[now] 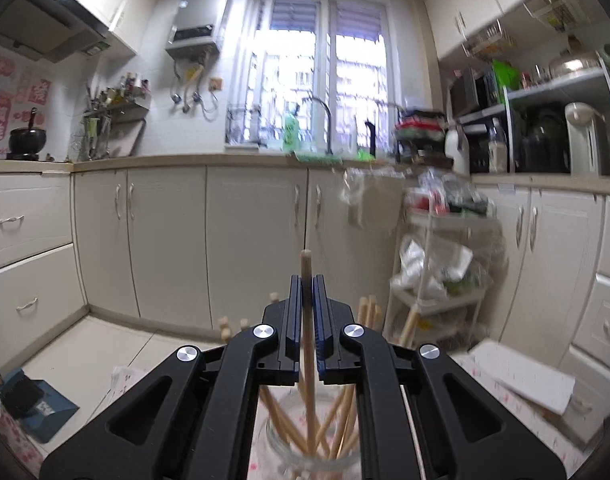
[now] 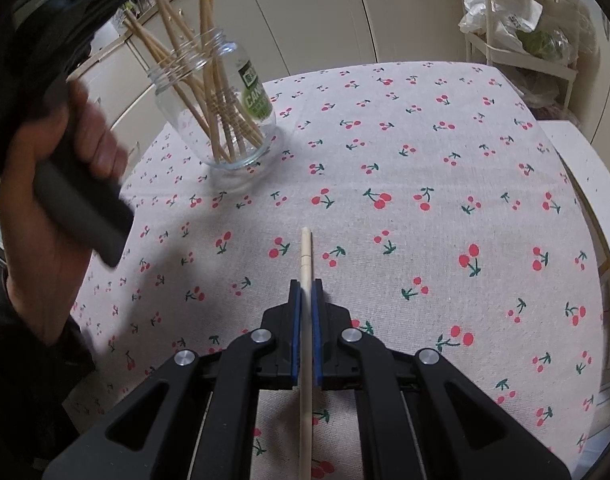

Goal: Organize utensils
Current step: 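Lift both held sticks up over the glass jar, then open the left tool above the jar to drop its stick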

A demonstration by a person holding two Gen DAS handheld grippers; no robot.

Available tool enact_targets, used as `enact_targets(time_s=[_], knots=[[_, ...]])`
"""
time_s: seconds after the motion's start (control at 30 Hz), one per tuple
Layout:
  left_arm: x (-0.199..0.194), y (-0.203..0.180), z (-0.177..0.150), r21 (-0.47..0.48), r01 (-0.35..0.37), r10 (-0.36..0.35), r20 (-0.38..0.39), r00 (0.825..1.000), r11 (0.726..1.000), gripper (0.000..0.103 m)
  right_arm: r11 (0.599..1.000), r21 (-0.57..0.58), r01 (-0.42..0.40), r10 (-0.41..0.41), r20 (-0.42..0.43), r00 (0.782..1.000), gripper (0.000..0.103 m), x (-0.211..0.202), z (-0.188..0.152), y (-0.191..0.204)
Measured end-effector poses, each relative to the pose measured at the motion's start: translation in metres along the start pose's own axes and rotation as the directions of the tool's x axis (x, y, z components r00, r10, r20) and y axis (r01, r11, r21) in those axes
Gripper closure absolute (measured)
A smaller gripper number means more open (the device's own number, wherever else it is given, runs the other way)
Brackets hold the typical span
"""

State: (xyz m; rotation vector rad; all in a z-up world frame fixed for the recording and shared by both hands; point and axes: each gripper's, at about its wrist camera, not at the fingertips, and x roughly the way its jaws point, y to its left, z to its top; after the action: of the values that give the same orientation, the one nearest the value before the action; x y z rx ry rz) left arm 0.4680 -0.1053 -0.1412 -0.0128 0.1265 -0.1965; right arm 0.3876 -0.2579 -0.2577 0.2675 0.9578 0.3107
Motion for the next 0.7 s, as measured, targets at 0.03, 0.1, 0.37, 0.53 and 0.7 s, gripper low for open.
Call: enact_targets(time_s=[0.03,0.1,0.37,0.53,0.7], knots=[[-0.003,0.000,-0.002,0.013,0.000,0.000,-0.015,1.000,1.000,0.095,1.000,0.011,-0.007,0.007,0.002,1.000,0.097,0.000,0.000,-0.002],[-0.008,0.001,-0.005,0.029,0.003,-0.002,-0.041,0.999,1.000,0.080,0.999,0.030,-0.021,0.021,0.009,1.000,0.097,0.000,0.000,-0.005],[-0.065,0.024,-0.013,0.011,-0.029,0.030,-0.046,0.999,1.000,0.021,0.985,0.111,-0.130,0.107,0.195,0.975,0.097,-0.034,0.013,-0.012],[-0.091,0.059,-0.045,-0.109,-0.055,0.037,-0.165,0.986,0.992,0.010,0.978,0.110,-0.177,0.126,0.367,0.921,0.097,-0.067,0.026,-0.002],[-0.093,0.087,-0.075,-0.228,-0.098,0.035,-0.266,0.963,0.969,0.010,0.976,0.089,-0.200,0.123,0.533,0.837,0.097,-0.093,0.050,0.021]])
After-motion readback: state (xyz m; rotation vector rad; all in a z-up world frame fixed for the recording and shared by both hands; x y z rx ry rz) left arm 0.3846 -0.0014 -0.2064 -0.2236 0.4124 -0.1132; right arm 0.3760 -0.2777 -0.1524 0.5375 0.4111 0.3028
